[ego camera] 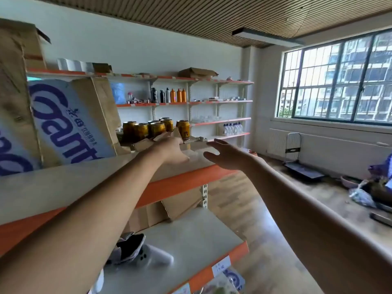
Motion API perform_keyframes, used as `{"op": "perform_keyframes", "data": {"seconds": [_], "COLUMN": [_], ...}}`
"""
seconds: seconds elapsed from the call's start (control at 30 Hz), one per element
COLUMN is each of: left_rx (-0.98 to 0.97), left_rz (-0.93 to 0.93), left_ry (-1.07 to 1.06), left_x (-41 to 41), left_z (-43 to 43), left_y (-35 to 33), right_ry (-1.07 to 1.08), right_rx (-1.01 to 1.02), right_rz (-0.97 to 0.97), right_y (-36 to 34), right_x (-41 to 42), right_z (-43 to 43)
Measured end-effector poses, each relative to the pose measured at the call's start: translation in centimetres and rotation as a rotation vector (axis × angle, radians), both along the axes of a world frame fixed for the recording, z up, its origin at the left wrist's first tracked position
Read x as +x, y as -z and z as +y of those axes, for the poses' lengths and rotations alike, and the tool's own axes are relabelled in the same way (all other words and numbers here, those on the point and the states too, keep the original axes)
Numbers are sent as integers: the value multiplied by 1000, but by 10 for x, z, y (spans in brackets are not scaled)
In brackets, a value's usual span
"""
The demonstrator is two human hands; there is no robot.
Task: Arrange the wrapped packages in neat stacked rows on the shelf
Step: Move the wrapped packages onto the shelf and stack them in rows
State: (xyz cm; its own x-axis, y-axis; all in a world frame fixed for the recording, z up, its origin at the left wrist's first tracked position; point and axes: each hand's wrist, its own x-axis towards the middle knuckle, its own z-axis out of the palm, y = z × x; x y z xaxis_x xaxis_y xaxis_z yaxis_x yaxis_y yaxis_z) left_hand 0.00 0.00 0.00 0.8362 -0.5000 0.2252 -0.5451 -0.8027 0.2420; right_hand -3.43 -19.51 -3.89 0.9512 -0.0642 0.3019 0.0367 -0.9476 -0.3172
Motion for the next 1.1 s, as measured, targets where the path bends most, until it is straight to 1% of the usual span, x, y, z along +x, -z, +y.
{"op": "perform_keyframes", "data": {"seconds": [0.1, 0.2, 0.3, 0.4, 0.57, 0.7, 0.83, 0.9, 1.0, 1.1], "left_rx": [2, 49, 83, 70, 23, -37, -71, -90, -153, -214], "left_rz": [83, 114, 95, 88, 82, 77, 45, -8, -72, -110], "left_ry": [7, 12, 16, 12, 0, -11, -43, -36, 6, 80], "left_x": [9, 18, 27, 36, 48, 55, 57, 56, 48, 31], "left_z": [-3, -8, -8, -4, -4, -10, -17, -26, -54, -98], "left_y": [3, 8, 12, 16, 24, 29, 26, 18, 6, 1], "right_ry": [14, 87, 130, 120, 94, 136, 222, 275, 336, 383], "right_rx": [-42, -118, -182, -174, -56, -67, -59, -49, -40, -23], "right_rz": [76, 177, 163, 119, 157, 103, -42, -116, -200, -240], "right_y": [-3, -5, -9, -8, -4, -1, -4, -9, -13, -12], "right_x": [10, 19, 24, 31, 36, 38, 23, 10, -10, -31], "right_z": [2, 2, -1, -6, -7, -9, -14, -24, -52, -96]}}
